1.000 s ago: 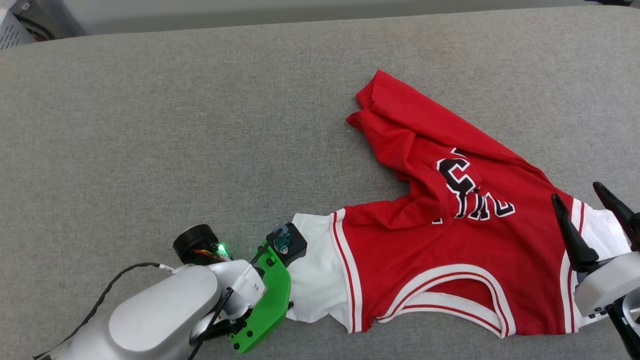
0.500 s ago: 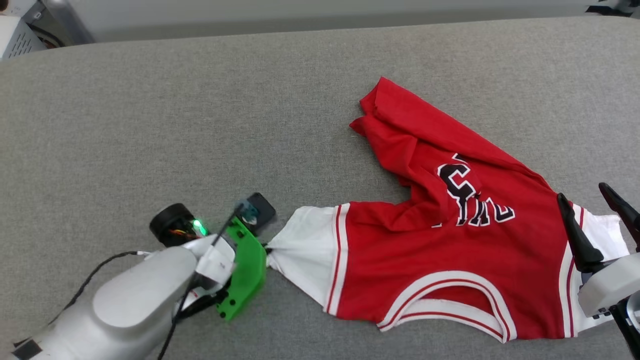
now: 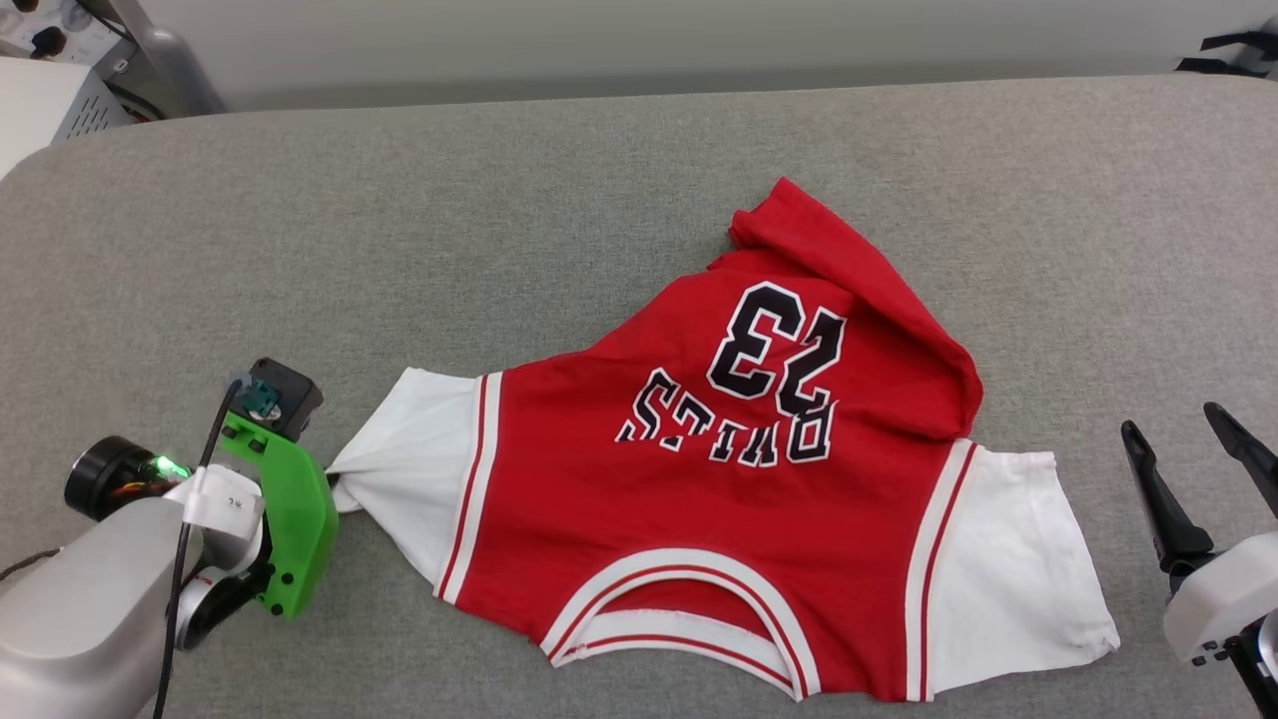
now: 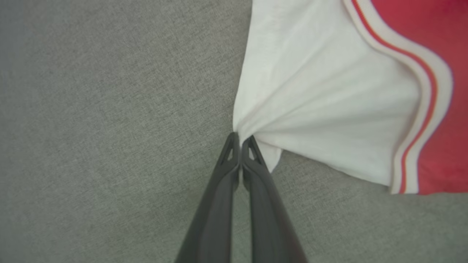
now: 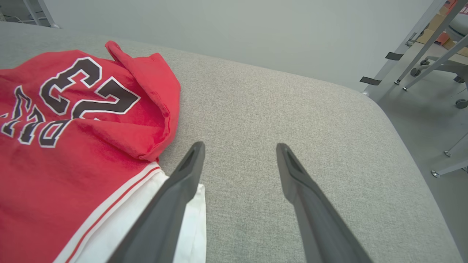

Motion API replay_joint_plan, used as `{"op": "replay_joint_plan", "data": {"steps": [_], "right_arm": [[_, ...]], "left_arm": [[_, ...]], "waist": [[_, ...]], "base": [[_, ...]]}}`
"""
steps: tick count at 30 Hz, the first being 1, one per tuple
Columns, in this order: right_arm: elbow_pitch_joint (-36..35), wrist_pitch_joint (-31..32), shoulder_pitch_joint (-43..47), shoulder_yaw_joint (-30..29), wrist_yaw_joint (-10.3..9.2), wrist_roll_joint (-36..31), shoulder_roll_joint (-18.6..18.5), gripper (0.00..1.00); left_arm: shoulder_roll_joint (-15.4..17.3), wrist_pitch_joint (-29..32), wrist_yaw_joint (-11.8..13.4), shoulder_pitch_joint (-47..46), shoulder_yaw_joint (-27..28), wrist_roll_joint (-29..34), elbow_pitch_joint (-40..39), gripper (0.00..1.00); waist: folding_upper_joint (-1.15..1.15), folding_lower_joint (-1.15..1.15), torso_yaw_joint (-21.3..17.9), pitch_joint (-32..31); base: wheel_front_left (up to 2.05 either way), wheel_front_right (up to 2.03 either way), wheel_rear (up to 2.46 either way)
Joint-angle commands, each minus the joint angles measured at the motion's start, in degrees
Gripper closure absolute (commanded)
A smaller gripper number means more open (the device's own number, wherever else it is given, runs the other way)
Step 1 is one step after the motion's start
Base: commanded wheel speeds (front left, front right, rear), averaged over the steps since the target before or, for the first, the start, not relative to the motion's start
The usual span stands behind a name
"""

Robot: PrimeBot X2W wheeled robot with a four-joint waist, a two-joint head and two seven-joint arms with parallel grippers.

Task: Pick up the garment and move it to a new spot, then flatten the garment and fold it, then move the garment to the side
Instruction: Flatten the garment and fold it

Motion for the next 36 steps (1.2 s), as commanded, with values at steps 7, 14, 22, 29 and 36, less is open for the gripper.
{"op": "replay_joint_plan", "data": {"steps": [7,14,22,29,36], "right_arm": [[-0.4,0.8,0.0,-0.6,-0.03,1.3,-1.4,0.0],[-2.0,2.1,0.5,-2.1,-0.03,2.0,-2.7,0.0],[-2.7,2.2,0.4,-1.0,-0.03,1.8,-2.1,0.0],[-1.9,1.5,-2.2,0.7,-0.03,2.0,-2.2,0.0],[-1.3,1.4,-3.0,0.9,-0.03,2.1,-2.4,0.0]], "left_arm": [[-2.3,-8.1,3.0,2.5,2.4,-1.0,0.8,0.0],[-1.6,-12.9,4.7,2.3,7.3,-4.5,-2.6,0.0],[0.8,8.2,1.8,-3.2,5.4,-12.2,-7.9,0.0],[-2.5,11.7,1.1,-3.6,2.0,-11.0,-0.5,0.0],[-3.7,10.8,-0.5,-4.2,0.3,-9.0,8.7,0.0]], "waist": [[0.0,0.0,1.6,-1.9],[0.0,0.0,3.6,-3.1],[0.0,0.0,3.8,-1.9],[0.0,0.0,0.7,1.4],[0.0,0.0,-0.7,3.3]], "base": [[0.0,0.0,0.0],[0.0,0.0,0.0],[0.0,0.0,0.0],[0.0,0.0,0.0],[0.0,0.0,0.0]]}}
